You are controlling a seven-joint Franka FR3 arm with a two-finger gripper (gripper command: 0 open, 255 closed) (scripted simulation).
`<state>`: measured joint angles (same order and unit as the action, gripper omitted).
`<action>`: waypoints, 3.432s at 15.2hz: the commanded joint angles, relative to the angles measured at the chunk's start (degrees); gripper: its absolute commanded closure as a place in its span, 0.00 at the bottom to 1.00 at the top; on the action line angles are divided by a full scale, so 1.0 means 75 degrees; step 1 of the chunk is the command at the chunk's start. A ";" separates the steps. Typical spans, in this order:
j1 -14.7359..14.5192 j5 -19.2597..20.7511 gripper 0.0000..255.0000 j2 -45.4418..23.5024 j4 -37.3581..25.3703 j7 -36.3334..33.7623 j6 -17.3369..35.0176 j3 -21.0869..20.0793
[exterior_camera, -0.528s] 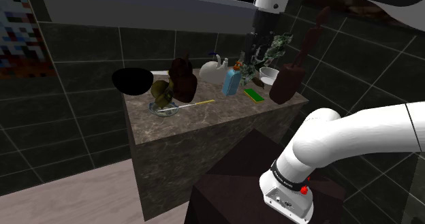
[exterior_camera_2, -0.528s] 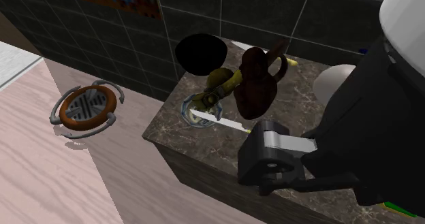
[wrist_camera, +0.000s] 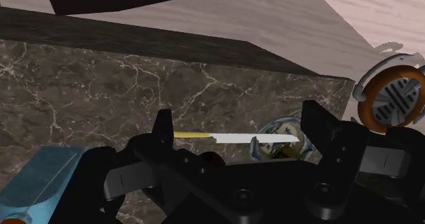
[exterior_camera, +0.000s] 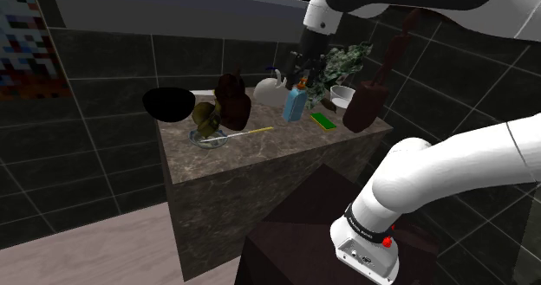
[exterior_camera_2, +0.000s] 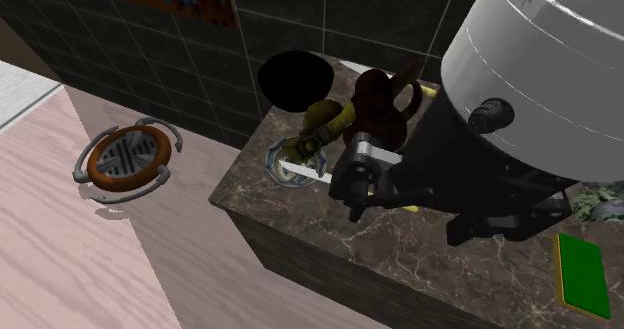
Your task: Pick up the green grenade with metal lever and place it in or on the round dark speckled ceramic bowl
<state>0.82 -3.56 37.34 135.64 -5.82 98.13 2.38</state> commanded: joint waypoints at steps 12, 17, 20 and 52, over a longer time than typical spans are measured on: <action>-0.0226 -0.2134 0.00 -0.2928 -0.0042 -0.0601 0.3650 0.0282; -0.0389 -0.3345 0.00 -0.4281 -0.0601 -0.0380 0.4682 0.0410; -0.0433 -0.4185 0.00 -0.5118 -0.1083 -0.0147 0.5144 0.0433; -0.0404 -0.6109 1.00 -0.7296 -0.2516 0.0476 0.6110 0.0099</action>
<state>-2.18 -49.62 -17.66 116.67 -1.98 144.18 3.05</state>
